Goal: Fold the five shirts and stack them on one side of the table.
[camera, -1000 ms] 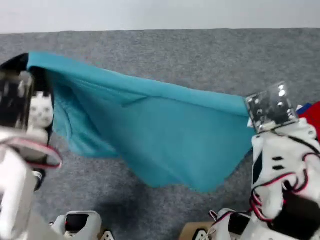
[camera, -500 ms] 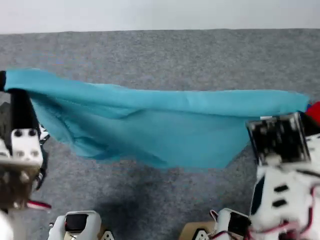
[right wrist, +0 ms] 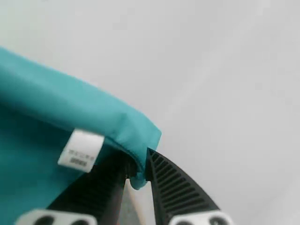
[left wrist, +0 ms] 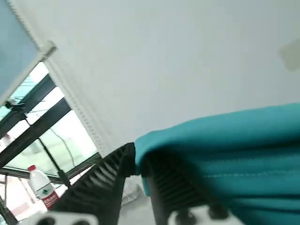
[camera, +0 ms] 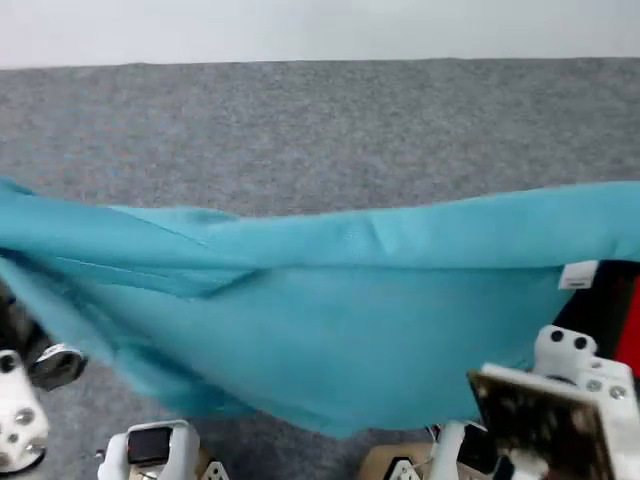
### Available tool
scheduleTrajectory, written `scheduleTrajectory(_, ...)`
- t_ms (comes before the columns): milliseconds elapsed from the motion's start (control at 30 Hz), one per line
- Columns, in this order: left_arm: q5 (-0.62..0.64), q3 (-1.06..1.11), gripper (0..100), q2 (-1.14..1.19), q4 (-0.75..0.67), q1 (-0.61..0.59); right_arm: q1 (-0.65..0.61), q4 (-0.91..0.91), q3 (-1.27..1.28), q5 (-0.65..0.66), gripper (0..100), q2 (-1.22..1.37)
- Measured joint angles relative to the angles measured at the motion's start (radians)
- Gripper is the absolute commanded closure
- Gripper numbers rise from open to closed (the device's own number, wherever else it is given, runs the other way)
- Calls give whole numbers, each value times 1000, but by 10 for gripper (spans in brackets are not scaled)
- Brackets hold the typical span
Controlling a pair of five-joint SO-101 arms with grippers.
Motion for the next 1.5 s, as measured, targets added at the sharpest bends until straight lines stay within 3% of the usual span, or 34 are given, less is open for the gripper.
scheduleTrajectory(233,91,0,998,-5,-158,-117,0,-103,-20,-2,988,0)
scheduleTrajectory(767,97,32,998,-9,-115,-121,0,-124,-6,35,988,-2)
scheduleTrajectory(967,101,287,998,-8,-104,-120,-3,-247,253,37,988,-2)
scheduleTrajectory(1100,101,554,998,-8,-140,-121,-83,-361,486,64,988,0)
scheduleTrajectory(1367,100,1174,998,9,-476,-14,-256,-692,1039,118,988,32)
scheduleTrajectory(1500,100,1393,998,9,-666,69,-275,-855,1154,118,988,123)
